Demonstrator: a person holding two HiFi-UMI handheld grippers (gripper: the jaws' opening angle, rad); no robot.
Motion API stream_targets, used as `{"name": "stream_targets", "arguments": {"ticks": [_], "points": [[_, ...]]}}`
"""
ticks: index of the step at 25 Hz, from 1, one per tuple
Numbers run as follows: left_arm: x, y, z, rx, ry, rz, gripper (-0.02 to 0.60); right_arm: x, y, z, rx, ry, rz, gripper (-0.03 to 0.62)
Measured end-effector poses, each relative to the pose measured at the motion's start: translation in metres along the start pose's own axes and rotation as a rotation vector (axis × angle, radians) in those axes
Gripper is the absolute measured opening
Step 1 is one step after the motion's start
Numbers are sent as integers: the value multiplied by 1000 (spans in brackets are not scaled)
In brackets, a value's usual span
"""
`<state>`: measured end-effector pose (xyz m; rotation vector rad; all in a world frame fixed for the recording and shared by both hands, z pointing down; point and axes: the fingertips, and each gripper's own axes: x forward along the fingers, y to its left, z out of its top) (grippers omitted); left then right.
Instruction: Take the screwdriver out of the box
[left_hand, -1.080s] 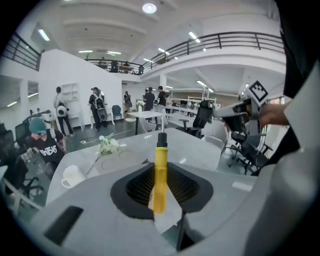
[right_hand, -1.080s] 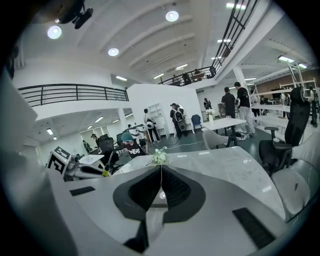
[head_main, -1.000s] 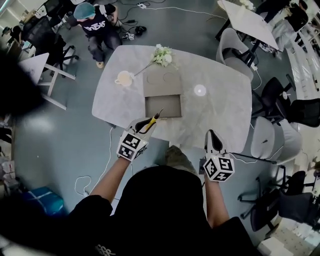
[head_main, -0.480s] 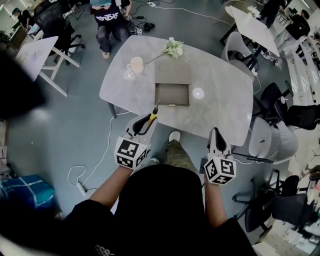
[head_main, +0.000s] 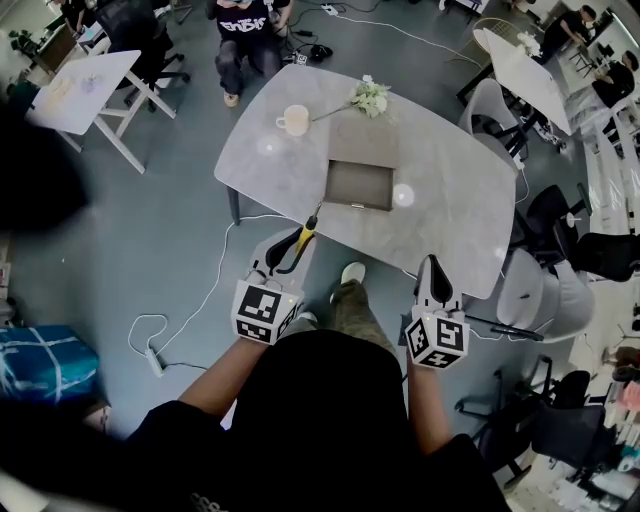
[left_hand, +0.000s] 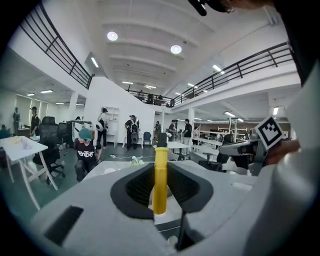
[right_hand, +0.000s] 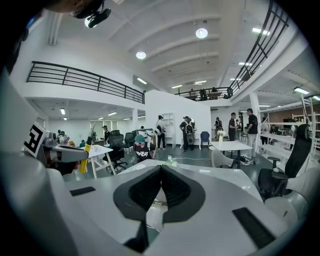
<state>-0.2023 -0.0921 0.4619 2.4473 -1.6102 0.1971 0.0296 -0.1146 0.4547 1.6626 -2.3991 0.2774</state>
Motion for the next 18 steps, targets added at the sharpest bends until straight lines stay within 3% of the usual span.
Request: {"name": "stream_targets", "arguments": {"ticks": [18], "points": [[27, -14, -3, -7, 24, -46, 89, 8, 14, -4, 6, -7, 28, 11]]}}
